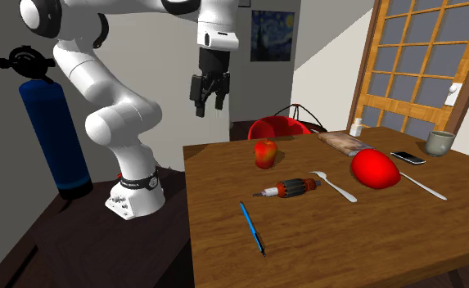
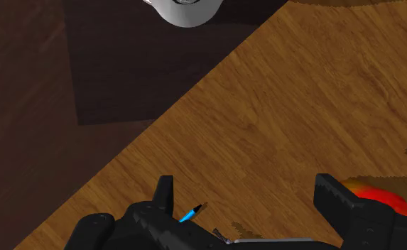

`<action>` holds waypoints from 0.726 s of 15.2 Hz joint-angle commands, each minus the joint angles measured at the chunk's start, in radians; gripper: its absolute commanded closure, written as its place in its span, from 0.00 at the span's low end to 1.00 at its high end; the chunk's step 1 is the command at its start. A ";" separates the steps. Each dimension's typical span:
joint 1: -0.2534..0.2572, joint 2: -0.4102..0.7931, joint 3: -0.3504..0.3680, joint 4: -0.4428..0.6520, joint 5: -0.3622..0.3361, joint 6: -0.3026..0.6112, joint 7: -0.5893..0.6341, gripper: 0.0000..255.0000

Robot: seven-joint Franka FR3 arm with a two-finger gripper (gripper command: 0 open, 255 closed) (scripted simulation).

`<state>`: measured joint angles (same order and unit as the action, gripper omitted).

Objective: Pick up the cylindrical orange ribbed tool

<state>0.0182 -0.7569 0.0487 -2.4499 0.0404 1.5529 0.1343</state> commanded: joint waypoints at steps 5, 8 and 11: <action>0.012 0.127 -0.025 -0.008 0.007 0.138 -0.067 0.00; 0.022 0.233 -0.041 0.003 0.017 0.235 -0.119 0.00; 0.035 0.345 -0.054 0.028 0.033 0.324 -0.172 0.00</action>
<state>0.0453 -0.4588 -0.0062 -2.4392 0.0640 1.8448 -0.0254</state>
